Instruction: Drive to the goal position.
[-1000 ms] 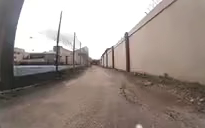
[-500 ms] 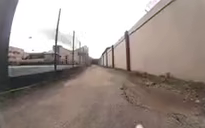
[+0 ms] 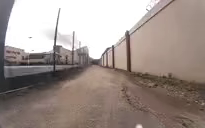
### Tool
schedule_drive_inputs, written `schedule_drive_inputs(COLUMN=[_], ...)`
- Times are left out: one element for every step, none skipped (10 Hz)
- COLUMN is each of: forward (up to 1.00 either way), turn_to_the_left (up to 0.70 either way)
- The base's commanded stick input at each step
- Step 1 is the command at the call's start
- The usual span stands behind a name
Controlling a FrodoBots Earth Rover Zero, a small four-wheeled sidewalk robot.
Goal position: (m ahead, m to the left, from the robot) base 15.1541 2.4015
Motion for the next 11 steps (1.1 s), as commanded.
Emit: schedule_drive_inputs(forward=[0.30, 0.30, 0.30, 0.30, 0.30, 0.30, 0.30, 0.30, 0.30, 0.30, 0.30], turn_to_the_left=[0.00, 0.00, 0.00, 0.00, 0.00, 0.00, 0.00, 0.00, 0.00, 0.00, 0.00])
